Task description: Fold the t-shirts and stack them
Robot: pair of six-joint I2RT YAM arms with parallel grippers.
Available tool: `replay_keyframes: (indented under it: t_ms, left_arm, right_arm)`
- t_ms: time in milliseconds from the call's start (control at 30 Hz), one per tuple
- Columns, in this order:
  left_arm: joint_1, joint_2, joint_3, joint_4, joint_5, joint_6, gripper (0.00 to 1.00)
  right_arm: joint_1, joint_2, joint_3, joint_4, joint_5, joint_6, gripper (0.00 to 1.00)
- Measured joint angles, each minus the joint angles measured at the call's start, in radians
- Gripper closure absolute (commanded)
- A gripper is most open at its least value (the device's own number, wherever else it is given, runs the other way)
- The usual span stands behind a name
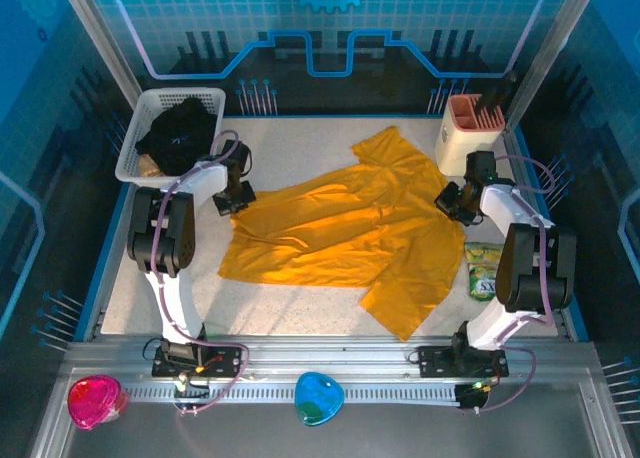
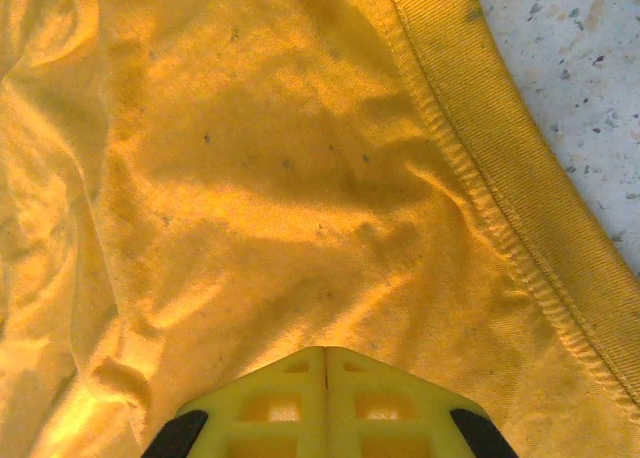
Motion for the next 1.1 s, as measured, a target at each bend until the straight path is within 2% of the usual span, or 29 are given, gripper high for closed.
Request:
replay_keyframes:
  t_ms: [167,300,333,400,433,500,633,833,933,1100]
  left_arm:
    - [0.002,0.06,0.29,-0.022,-0.024,0.089,1.0]
    - [0.012,0.206,0.577,0.023,-0.077,0.17,1.0]
    - [0.013,0.265,0.664,0.026,-0.089,0.187,0.93]
    - [0.016,0.378,0.817,0.02,-0.112,0.21,0.62]
    - [0.016,0.427,0.875,0.015,-0.125,0.217,0.51]
    - [0.016,0.492,0.935,-0.003,-0.15,0.221,0.45]
    - [0.015,0.503,0.893,-0.04,-0.204,0.22,0.4]
    - [0.001,0.326,0.638,-0.049,-0.254,0.188,0.38]
    - [-0.024,0.187,0.544,-0.085,-0.256,0.152,0.39]
    - [-0.093,-0.047,0.32,-0.101,-0.211,0.076,0.43]
  right_arm:
    - [0.0,0.0,0.0,0.0,-0.008,0.001,1.0]
    - [0.01,0.0,-0.009,0.008,-0.011,0.008,1.0]
    - [0.016,0.0,-0.014,0.01,-0.011,0.009,1.0]
    - [0.025,0.0,-0.016,0.008,-0.011,0.011,1.0]
    - [0.029,0.0,-0.016,0.009,-0.011,0.011,1.0]
    - [0.034,0.0,-0.016,0.009,-0.01,0.011,1.0]
    - [0.037,0.0,-0.016,0.009,-0.01,0.01,1.0]
    - [0.11,0.028,0.054,-0.002,-0.022,-0.029,1.0]
    - [0.179,0.098,0.198,-0.03,-0.025,-0.075,1.0]
    - [0.254,0.35,0.564,-0.08,-0.051,-0.158,1.0]
